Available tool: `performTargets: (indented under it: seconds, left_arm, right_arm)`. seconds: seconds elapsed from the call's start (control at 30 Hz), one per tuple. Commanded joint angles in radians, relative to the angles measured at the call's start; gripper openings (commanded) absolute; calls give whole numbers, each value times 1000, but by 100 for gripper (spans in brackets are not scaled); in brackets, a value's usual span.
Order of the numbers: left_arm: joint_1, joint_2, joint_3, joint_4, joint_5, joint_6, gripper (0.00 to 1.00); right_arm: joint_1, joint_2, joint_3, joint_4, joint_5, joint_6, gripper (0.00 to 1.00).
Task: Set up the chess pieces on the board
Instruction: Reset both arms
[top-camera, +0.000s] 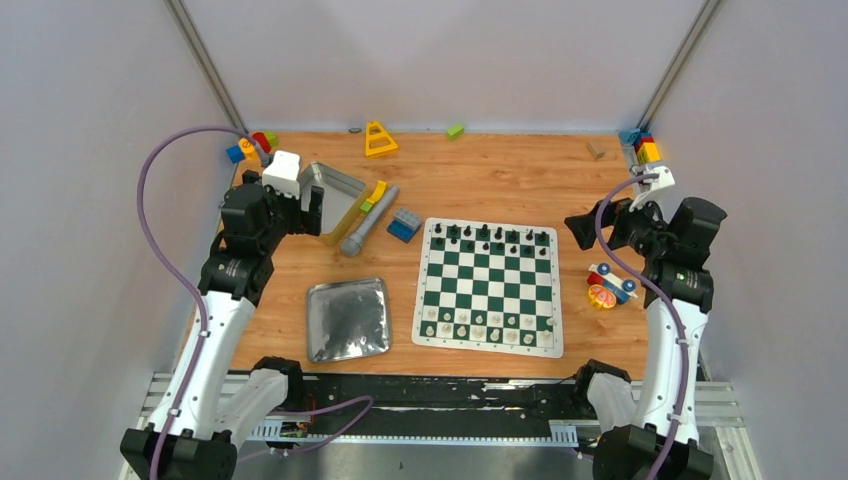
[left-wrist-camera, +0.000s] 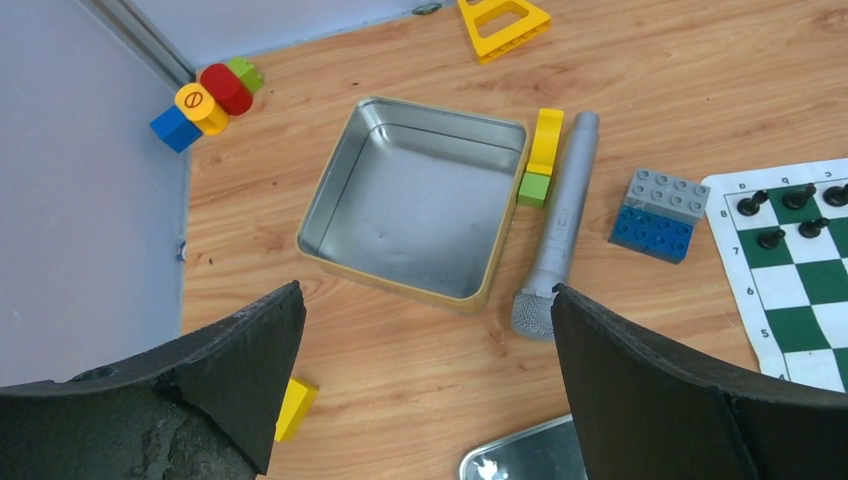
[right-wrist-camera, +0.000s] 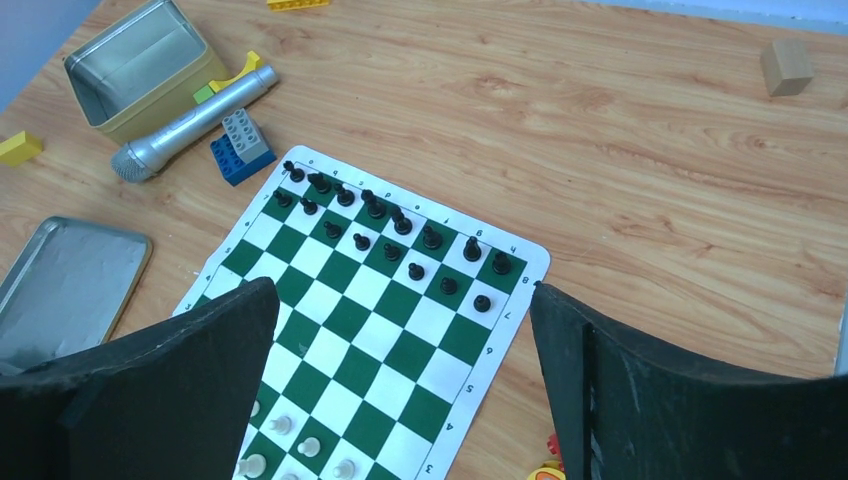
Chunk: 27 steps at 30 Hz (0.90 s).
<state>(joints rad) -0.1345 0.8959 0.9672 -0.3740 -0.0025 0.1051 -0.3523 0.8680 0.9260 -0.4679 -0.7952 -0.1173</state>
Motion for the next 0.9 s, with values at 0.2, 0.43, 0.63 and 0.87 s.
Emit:
performTargets:
  seconds: [0.2, 0.43, 0.63, 0.87]
  left_arm:
    - [23, -50, -63, 106, -60, -23, 100]
    - [26, -36, -83, 114, -39, -20, 100]
    - [25, -25, -87, 112, -29, -20, 100]
    - [25, -21, -95, 117, -26, -12, 100]
  right_arm:
    - [-1, -27, -23, 53, 39, 4, 100]
    - [-1, -25, -32, 51, 34, -14, 100]
    - [-2, -10, -33, 48, 41, -28, 100]
    - [-2, -11, -34, 42, 49, -35, 100]
